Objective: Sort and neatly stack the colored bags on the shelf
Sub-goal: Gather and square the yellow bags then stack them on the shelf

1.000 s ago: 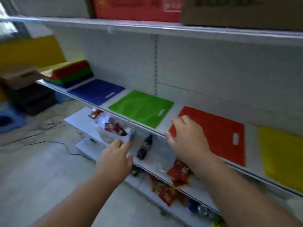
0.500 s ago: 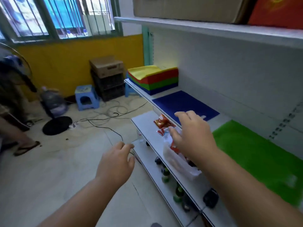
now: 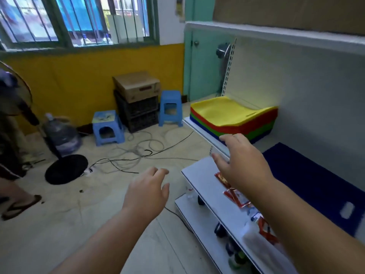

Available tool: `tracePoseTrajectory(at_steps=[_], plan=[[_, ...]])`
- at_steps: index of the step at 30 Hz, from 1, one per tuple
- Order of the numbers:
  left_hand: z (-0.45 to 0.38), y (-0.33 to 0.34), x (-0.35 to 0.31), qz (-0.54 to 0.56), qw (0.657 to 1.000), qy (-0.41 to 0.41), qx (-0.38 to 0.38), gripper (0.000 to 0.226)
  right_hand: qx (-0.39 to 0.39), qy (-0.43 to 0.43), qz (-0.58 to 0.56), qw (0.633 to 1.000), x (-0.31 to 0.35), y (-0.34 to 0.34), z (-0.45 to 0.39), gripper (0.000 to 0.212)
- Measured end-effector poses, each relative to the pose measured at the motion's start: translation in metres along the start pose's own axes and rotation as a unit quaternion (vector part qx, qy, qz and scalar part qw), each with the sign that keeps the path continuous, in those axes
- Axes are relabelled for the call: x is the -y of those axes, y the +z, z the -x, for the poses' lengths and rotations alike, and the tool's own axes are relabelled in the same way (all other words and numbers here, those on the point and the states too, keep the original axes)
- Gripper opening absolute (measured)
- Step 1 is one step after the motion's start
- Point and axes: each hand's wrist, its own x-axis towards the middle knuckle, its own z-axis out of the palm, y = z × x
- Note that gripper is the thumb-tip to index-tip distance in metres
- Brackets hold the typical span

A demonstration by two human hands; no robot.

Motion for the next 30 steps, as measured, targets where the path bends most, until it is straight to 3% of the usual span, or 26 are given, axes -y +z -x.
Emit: tracePoseTrajectory(at_steps=[5, 12, 19, 30], plan=[[-0.109, 0.007, 0.038, 0.019, 0.995, 0.091, 0.028, 0.035, -0.017, 0.107, 0.045, 0.993, 0.013, 0.015, -0.055, 0.046], [-0.228, 0.048, 0.031, 0.073, 0.978, 0.185, 0.068, 0.035, -0.029, 0.216, 0.092, 0.972, -0.020, 0.032, -0.116, 0.049], [-0.303, 0.076, 0.022, 0.077, 0.962, 0.249, 0.088, 0.033, 0.016, 0.318, 0.097, 0.943, -0.049, 0.053, -0.161, 0.050], [-0.409, 0.109, 0.031, 0.068, 0.939, 0.235, 0.243, 0.068, 0.004, 0.444, 0.177, 0.878, -0.036, 0.081, -0.183, 0.044]])
